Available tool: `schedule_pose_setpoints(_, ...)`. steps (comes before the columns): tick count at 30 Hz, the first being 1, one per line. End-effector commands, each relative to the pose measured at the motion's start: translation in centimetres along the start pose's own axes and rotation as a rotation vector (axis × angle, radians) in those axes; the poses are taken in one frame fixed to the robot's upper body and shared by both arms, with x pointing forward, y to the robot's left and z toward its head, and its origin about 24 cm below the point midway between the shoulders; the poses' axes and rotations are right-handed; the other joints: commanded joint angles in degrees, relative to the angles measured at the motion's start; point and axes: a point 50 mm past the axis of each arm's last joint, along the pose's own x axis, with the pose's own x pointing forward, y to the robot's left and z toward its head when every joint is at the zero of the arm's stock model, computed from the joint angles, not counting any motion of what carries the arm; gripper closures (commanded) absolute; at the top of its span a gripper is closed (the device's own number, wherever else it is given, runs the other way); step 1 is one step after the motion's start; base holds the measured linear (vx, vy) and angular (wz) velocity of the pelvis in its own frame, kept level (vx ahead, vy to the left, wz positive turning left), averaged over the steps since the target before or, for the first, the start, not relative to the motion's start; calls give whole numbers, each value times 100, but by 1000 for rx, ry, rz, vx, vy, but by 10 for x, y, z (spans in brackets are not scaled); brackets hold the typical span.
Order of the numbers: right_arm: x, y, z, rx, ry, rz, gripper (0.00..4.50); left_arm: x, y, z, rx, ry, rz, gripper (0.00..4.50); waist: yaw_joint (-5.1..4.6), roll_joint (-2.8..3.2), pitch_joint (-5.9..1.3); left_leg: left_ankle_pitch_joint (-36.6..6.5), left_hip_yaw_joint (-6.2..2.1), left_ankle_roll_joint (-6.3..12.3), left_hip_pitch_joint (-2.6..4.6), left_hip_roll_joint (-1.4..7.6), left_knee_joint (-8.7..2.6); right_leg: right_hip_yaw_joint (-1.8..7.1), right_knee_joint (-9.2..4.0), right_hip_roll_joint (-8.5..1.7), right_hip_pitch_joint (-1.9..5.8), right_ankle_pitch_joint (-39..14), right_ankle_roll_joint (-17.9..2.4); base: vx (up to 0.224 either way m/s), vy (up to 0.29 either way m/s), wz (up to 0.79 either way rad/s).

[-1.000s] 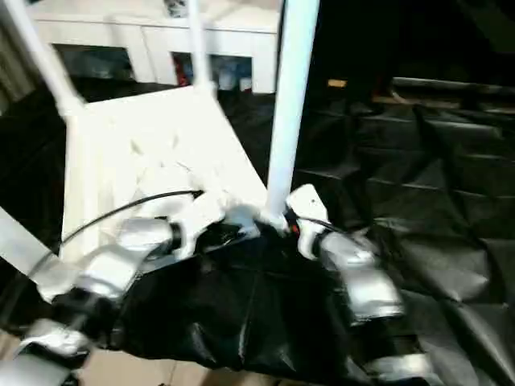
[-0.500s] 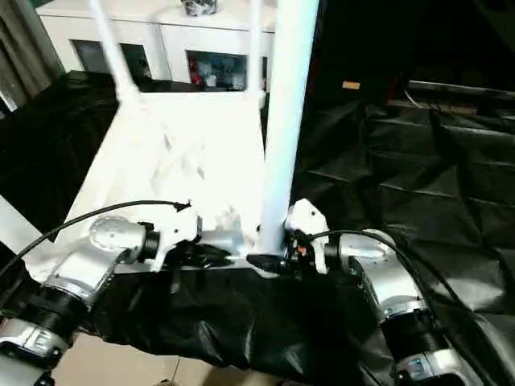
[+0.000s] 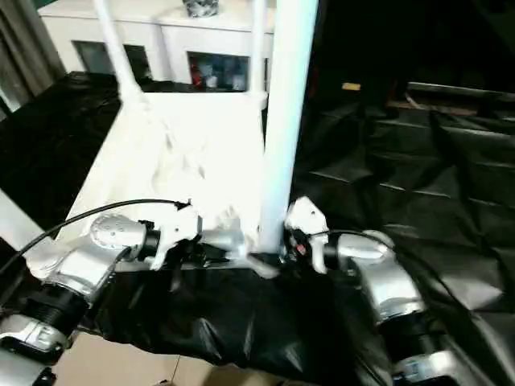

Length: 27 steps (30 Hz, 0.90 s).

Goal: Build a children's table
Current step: Rotate leg to tighten

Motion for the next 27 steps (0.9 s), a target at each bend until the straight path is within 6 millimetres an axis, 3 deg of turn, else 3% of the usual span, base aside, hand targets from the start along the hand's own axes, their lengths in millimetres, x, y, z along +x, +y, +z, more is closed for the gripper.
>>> schedule_pose_setpoints(1, 28, 22, -13, 85, 26, -61, 192, 20, 5, 17, -25, -49, 157, 450, -32, -70, -252, -1276, -36, 132, -27, 156, -417, 193, -436, -389, 269, -2226, -958, 0, 0, 0)
schedule_pose_setpoints(4, 39, 27, -15, 121, 28, -146, 193, 31, 2, 22, -41, -64, 199, 450, -89, -75, -256, -1393, -48, 95, -15, 146, -419, 195, -460, -379, 252, -2354, -860, 0, 0, 0)
schedule_pose_setpoints(7, 62, 33, -12, 193, 20, -344, 193, 51, -5, 32, -53, -77, 267, 450, -128, -69, -247, -1447, -41, 110, -10, 128, -419, 212, -498, -378, 210, -2532, -781, 0, 0, 0)
schedule_pose_setpoints(10, 70, 39, -5, 141, 7, -330, 193, 57, -9, 35, -59, -89, 267, 450, -149, -35, -260, -1461, -52, 136, -22, 125, -423, 211, -488, -363, 223, -2314, -773, 0, 0, 0)
schedule_pose_setpoints(12, 70, 40, -3, 130, -4, -318, 137, 58, -11, 36, -55, -89, 259, 450, -155, -28, -262, -1435, -45, 183, -24, 126, -420, 222, -480, -360, 217, -2142, -823, 0, 0, 0)
schedule_pose_setpoints(15, 66, 37, 1, 165, -35, -298, 116, 57, -15, 33, -29, -74, 229, 450, -162, -13, -270, -1326, -40, 291, -46, 130, -417, 221, -452, -363, 249, -1802, -941, 0, 0, 0)
schedule_pose_setpoints(19, 54, 26, 3, 111, -46, -280, 76, 48, -13, 28, -20, -70, 212, 450, -171, -3, -264, -1453, -44, 284, -44, 137, -423, 213, -463, -370, 252, -1921, -969, 0, 0, 0)
schedule_pose_setpoints(27, 17, 9, 2, -19, -1, -10, 76, 19, -13, 17, 15, -74, 69, 450, -141, -4, -303, -1046, -15, 525, -63, 146, -363, 209, -393, -374, 295, -1211, -1254, 0, 0, 0)
